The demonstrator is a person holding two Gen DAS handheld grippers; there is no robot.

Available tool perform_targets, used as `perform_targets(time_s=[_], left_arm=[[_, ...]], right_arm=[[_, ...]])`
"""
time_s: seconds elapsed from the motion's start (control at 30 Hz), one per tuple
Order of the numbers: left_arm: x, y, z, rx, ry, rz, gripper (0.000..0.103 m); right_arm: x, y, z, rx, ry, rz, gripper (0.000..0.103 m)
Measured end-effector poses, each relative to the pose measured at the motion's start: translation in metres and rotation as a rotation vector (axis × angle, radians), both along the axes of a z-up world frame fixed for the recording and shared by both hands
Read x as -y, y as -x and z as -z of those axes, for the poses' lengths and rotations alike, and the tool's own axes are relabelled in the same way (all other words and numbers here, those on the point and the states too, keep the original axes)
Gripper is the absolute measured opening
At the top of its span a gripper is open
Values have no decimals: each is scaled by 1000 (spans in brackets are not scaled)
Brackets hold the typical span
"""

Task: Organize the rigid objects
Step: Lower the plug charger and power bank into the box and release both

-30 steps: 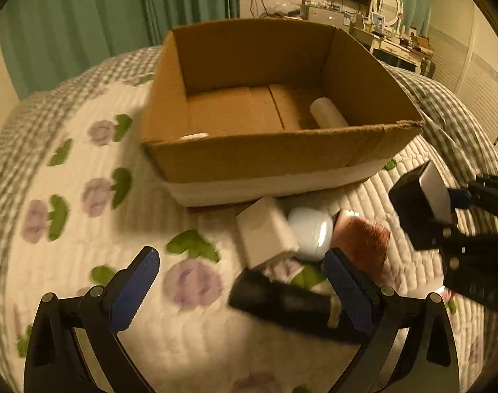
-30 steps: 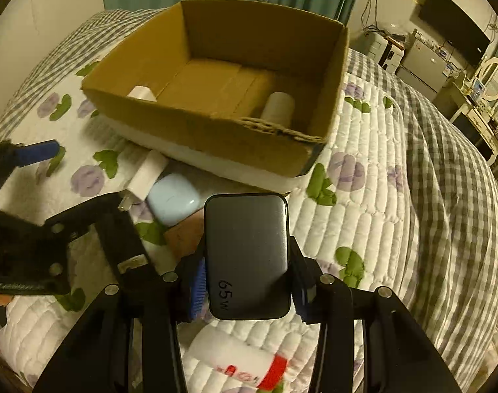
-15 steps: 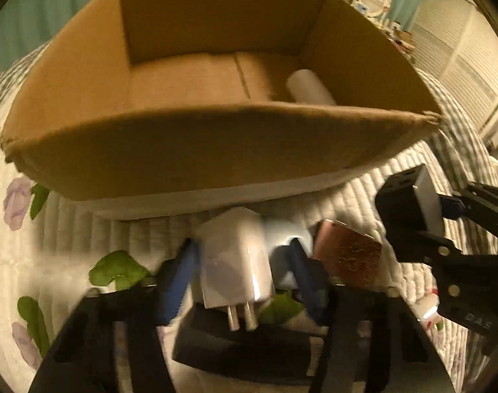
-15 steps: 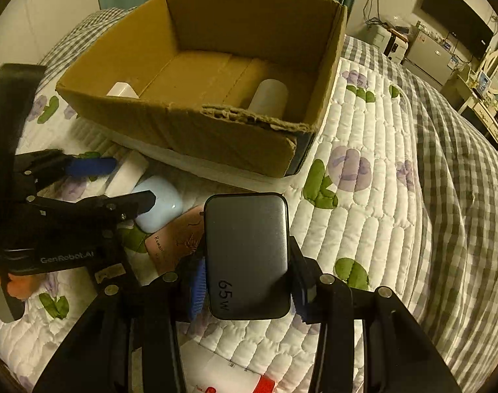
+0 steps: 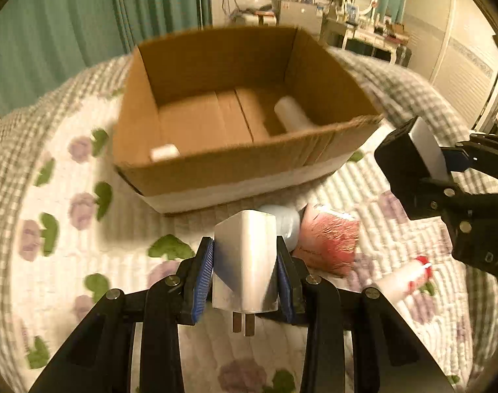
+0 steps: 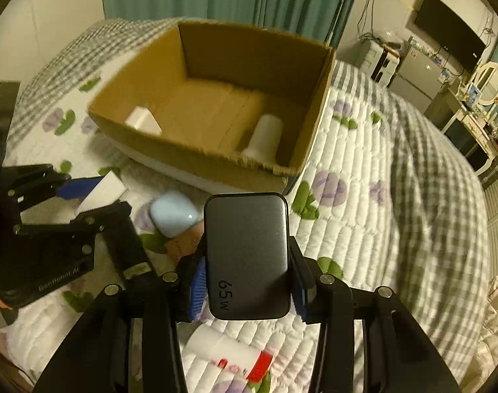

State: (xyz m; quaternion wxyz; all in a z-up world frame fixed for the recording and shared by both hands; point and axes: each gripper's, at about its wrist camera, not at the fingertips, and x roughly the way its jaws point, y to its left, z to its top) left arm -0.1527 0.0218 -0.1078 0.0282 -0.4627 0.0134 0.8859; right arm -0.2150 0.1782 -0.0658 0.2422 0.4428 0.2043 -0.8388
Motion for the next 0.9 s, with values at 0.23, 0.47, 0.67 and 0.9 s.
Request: perform_targets(time_s=[0.23, 0.47, 0.67, 0.9], left_arm=[[11, -23, -66, -123, -23, -10, 36], [24, 0, -122, -212, -5, -41, 36], [30, 43, -131, -239, 11, -52, 36], [36, 98, -82, -174, -3, -74, 36]], right_arm=[[8, -19, -63, -74, 24, 5, 42], [31, -16, -121, -155, 69, -6, 42], [50, 26, -142, -198, 117, -2, 42], [66, 89, -104, -155, 155, 35, 42]])
